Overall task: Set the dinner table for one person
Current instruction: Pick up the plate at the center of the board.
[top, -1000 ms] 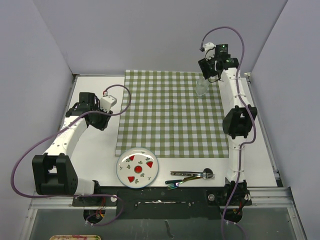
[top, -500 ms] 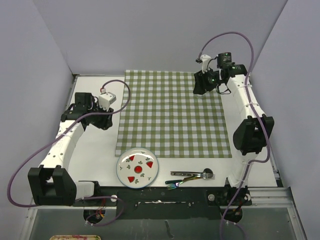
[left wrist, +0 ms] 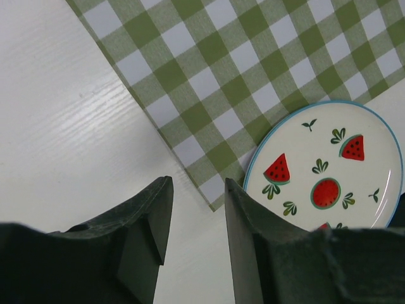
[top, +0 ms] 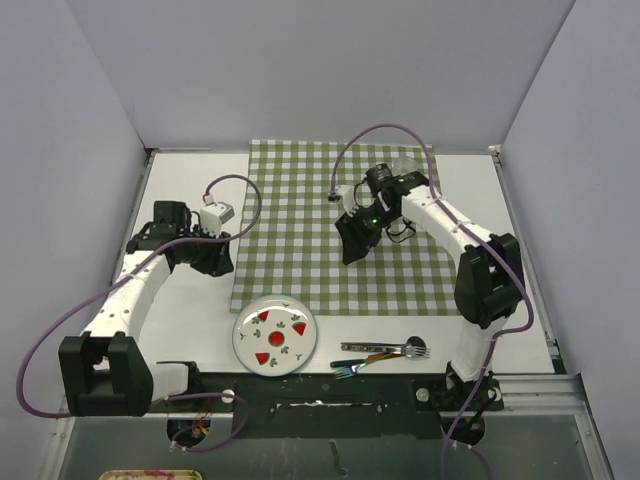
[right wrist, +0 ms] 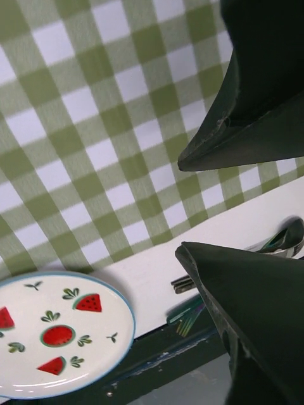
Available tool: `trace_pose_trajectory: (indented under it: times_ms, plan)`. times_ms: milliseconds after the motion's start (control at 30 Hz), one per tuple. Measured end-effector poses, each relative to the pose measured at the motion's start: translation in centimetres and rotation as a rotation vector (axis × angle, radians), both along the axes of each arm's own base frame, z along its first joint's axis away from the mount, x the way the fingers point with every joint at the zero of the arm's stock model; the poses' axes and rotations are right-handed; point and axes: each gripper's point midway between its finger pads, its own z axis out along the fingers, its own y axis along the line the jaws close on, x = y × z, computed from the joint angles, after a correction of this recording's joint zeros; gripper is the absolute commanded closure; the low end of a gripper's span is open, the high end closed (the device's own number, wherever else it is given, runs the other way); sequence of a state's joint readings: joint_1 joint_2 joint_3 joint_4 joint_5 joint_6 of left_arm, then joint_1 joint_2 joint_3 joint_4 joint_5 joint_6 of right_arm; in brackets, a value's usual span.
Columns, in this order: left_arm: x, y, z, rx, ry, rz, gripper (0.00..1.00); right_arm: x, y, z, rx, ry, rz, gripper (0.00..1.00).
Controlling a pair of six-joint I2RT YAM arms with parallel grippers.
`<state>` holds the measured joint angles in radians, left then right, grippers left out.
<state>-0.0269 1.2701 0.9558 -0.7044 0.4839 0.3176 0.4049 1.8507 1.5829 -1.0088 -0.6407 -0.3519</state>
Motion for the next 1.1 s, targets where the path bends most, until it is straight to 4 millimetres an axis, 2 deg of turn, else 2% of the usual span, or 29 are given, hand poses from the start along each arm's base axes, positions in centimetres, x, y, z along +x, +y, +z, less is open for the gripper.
trace_pose_trajectory:
  times_ms: [133, 267, 400, 700, 1100]
  plan:
    - [-1.5, 0.3, -0.7, 0.003, 0.004, 0.004, 0.63, -2.5, 2.1, -1.1, -0.022, 0.017, 0.079, 0.50]
    - [-2.4, 0.6, -0.2, 0.018, -0.034, 0.012, 0.63, -3.3, 3.7, -1.2, -0.036, -0.005, 0.118, 0.50]
    - [-2.3, 0.9, 0.6, 0.031, -0.074, 0.024, 0.63, -3.6, 5.0, -1.7, -0.042, -0.022, 0.139, 0.46]
    - [-1.6, 1.0, 2.0, 0.018, -0.147, 0.045, 0.63, -4.0, 7.4, -5.9, -0.104, 0.009, 0.147, 0.46]
    - [-1.1, 0.7, 1.3, 0.003, -0.127, 0.049, 0.63, -5.3, 8.9, -9.3, -0.147, 0.061, 0.172, 0.46]
